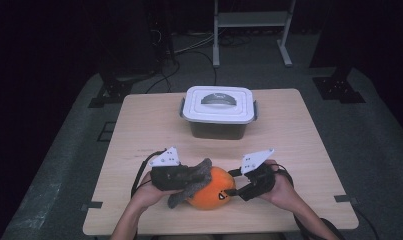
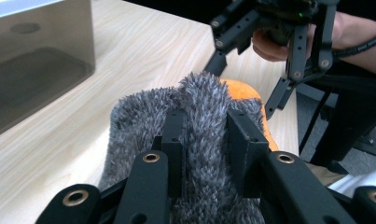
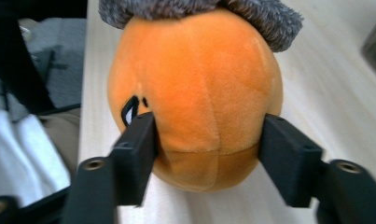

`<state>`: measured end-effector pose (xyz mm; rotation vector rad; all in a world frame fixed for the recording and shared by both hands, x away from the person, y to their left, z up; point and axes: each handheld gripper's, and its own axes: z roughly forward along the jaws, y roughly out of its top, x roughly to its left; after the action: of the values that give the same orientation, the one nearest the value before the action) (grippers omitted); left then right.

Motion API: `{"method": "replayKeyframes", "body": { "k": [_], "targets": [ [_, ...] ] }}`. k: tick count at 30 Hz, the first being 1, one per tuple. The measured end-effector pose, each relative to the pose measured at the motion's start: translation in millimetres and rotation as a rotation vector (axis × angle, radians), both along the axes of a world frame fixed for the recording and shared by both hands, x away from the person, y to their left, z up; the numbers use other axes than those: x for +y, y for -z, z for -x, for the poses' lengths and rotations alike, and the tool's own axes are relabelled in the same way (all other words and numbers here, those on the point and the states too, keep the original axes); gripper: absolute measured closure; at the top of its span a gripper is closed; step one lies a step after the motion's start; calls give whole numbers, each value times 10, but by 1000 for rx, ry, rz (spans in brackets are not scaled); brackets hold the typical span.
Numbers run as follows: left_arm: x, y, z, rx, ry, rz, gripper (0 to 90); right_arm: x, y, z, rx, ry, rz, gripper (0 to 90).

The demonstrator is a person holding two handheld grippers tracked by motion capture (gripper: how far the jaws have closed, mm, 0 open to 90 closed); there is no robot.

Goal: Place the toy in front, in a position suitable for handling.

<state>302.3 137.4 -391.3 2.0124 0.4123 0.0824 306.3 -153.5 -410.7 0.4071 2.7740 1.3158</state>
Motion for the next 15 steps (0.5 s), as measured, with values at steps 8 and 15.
{"method": "replayKeyframes", "body": {
  "k": [8,15],
  "targets": [
    [-116,6,77,25,77,-11,703,25,55,-18,75,-12,-24,275],
    [-175,-79,112,-26,72,8,705,60,-10,50,-14,0,26,527]
  ]
}}
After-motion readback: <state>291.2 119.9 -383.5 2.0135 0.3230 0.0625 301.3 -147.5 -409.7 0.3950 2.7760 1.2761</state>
